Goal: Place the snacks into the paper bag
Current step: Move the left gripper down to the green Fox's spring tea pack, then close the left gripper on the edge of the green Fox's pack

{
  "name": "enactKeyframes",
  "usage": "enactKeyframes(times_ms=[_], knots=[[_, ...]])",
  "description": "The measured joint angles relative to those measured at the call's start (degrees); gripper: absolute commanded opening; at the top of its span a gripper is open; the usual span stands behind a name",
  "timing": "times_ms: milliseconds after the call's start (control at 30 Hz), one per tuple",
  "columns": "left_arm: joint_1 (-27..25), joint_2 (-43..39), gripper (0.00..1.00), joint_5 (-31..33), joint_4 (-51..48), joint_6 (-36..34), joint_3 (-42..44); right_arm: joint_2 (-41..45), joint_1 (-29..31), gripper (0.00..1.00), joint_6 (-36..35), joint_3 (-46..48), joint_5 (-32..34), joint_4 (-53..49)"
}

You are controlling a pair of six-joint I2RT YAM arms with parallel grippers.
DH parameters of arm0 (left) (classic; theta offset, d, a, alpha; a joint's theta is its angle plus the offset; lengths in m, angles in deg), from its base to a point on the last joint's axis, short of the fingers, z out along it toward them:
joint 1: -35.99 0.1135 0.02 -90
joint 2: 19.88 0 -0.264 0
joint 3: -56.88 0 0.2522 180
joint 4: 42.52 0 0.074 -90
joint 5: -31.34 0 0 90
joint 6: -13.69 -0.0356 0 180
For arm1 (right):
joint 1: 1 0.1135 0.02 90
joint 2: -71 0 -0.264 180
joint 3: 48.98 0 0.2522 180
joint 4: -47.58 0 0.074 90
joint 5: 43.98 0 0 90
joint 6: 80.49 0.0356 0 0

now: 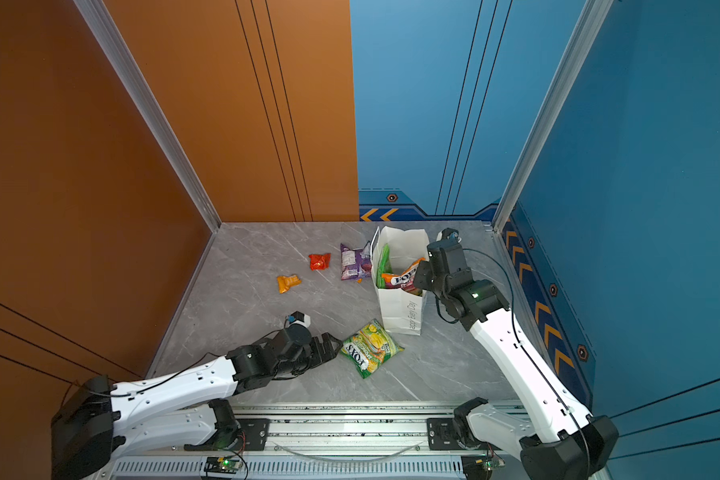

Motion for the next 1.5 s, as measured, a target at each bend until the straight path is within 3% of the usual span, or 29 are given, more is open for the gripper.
enactKeyframes(times_ms=[467,667,1267,1500], knots=[[-2.3,10.6,0.95,0.2,10.8,2.4,-0.1,0.0,0.0,0.00,0.0,0.0,0.0,0.0],[-2.3,15.3,0.90,-0.4,13.4,2.8,-1.4,0.0,0.0,0.00,0.0,0.0,0.0,0.0],[0.0,23.3,0.17,-2.2,15.5,0.8,-5.3,0.0,0.5,0.00,0.0,0.0,0.0,0.0],[5.7,22.2,0.10,-5.0,9.0,-4.9,-7.4,0.0,0.5,0.00,0.0,0.0,0.0,0.0]])
